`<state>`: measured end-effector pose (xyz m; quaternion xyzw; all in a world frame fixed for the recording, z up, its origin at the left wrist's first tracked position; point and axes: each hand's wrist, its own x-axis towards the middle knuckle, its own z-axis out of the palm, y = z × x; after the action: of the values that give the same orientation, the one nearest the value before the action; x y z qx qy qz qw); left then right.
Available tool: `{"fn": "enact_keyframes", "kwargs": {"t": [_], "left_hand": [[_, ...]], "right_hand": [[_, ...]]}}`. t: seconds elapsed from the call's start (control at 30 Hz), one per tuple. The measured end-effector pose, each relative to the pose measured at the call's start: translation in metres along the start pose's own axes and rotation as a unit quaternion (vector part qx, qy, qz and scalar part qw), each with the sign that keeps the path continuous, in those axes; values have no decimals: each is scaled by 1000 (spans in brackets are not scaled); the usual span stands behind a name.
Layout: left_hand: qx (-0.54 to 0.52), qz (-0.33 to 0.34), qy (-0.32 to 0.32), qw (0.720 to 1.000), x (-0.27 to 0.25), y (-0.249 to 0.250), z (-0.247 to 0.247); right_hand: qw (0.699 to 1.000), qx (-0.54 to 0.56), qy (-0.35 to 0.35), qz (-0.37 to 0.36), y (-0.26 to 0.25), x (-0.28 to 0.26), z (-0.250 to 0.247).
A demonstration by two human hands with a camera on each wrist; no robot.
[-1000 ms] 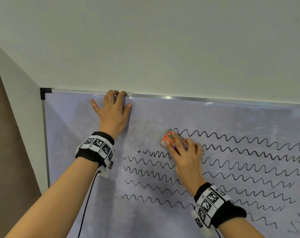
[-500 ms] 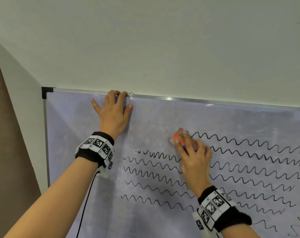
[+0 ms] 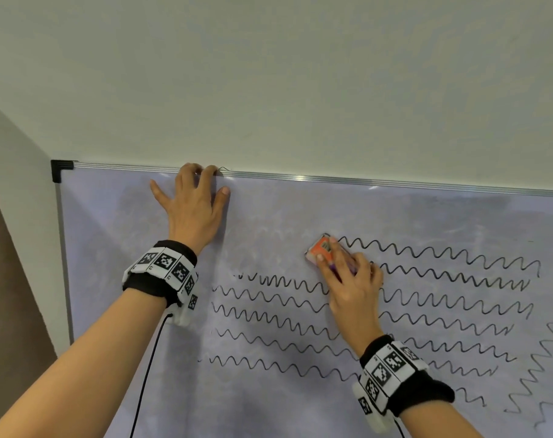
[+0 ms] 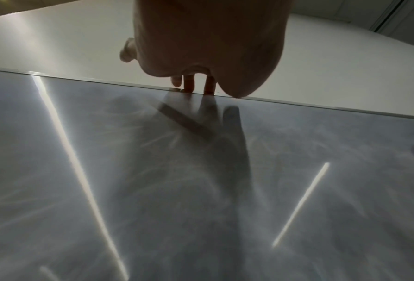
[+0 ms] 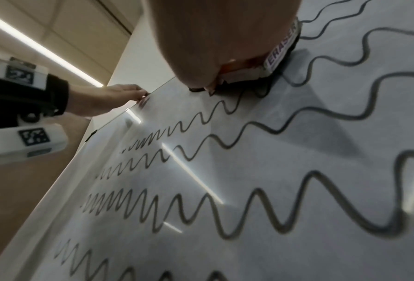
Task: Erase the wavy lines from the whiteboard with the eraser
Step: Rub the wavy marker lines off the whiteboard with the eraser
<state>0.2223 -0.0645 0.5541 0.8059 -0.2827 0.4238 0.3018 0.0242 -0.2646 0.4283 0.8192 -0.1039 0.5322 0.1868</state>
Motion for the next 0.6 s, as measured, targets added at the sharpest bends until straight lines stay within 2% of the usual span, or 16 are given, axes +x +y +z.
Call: {"fn": "enact_keyframes", "kwargs": {"t": [0.13,0.27,0.33,0.43,0.5,0.6], "left_hand": [[0,36,-1,999,-5,14,2],[5,99,-16,995,-7,44,2],[12,138,-35,990,-6,59,4],[10,178,-57,982,-6,79,11],[5,189,-62,980,-8,88,16],[-8,178,-55,982,-13,94,22]], "right_hand": [[999,5,12,36,-3,2,2],[999,-8,-40,-16,-13,-26,2],[998,-6,-49,-26,-5,-25,-1],[999,7,-16,28,8,1,-7],[999,6,-9,53,12,13,-9],[999,2,-18,43,9,1,-7]]}}
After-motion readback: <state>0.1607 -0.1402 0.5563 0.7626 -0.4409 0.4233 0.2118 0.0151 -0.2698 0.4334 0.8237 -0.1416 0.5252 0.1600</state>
